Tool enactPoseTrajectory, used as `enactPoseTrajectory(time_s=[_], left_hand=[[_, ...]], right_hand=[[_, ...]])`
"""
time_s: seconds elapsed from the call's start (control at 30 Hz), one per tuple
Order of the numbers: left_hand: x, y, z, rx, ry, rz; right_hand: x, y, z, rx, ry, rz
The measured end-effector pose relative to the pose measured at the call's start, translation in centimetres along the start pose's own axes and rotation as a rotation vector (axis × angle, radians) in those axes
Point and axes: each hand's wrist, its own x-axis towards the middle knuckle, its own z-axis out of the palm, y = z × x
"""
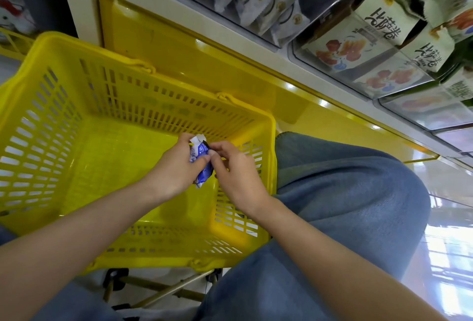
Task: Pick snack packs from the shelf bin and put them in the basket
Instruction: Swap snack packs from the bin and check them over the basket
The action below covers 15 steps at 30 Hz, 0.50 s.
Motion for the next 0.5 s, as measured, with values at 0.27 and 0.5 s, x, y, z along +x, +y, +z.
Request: enactPoseTrajectory(time_s=[0.27, 0.5], left_hand=[[0.05, 0.29, -0.32, -0.003, -0.004, 0.020], [0.42, 0.59, -0.94, -0.447, 0.026, -0.136]], right_hand=[[0.06, -0.53, -0.16, 0.042, 0.006, 0.020], [-0.26, -1.00, -0.09, 0.274, -0.101, 0.120]])
